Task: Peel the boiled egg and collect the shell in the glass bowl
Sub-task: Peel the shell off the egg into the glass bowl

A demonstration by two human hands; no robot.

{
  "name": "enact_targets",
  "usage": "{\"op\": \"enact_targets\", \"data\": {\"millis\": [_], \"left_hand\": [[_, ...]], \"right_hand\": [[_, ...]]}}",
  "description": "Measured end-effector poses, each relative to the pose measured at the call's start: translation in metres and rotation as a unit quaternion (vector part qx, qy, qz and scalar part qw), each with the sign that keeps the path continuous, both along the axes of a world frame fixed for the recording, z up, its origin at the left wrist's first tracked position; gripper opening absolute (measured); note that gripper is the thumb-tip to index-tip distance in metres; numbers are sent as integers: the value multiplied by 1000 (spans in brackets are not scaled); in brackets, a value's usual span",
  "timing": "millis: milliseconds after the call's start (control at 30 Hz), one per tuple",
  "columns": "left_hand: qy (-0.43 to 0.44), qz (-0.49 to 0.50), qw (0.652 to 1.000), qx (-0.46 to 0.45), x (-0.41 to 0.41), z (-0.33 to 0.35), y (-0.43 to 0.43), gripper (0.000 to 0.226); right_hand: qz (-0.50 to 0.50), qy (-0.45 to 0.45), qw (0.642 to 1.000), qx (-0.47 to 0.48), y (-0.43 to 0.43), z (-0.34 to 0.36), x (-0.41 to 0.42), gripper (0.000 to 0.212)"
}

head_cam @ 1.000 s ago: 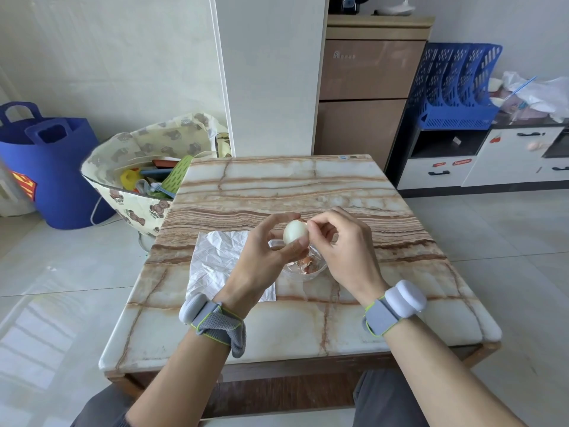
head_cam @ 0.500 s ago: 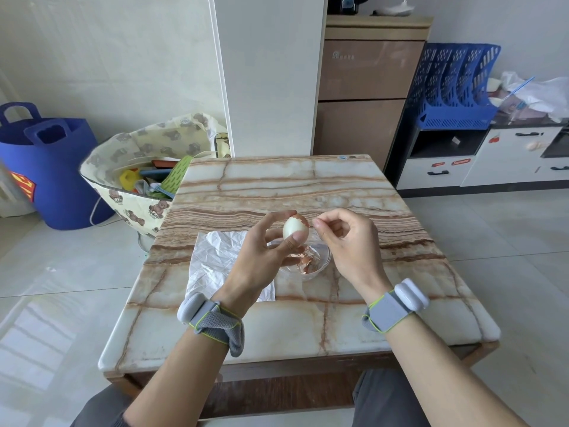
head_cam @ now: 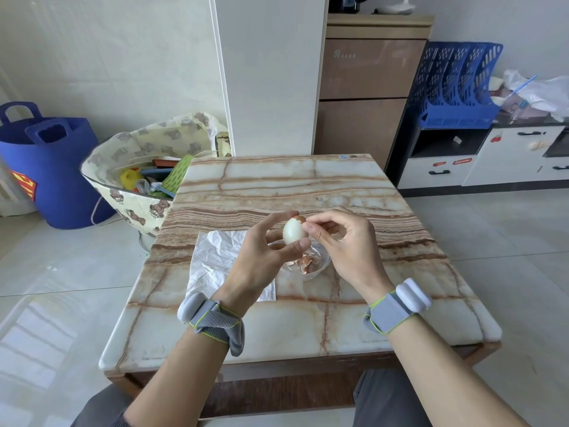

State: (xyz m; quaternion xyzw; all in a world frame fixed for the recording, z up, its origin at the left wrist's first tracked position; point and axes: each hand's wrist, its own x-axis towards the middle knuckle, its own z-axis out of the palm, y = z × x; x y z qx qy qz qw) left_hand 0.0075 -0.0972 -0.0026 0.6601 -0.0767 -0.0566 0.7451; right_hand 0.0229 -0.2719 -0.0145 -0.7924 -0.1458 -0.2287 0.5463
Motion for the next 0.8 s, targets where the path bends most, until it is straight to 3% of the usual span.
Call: {"op": "enact_targets", "data": {"millis": [300, 400, 533, 800], "left_hand": [[5, 25, 1000, 19, 1, 0, 0, 52], [5, 27, 999, 23, 1, -1, 1, 53], [5, 25, 999, 24, 1, -1, 1, 53], [4, 23, 1000, 14, 1, 1, -1, 47]], "right_hand": [[-49, -158, 967, -194, 1, 1, -4, 10], [-61, -173, 959, -217, 1, 1, -4, 14], [-65, -153, 966, -200, 2, 1, -3, 13], [-41, -34, 996, -67, 2, 1, -3, 10]]}}
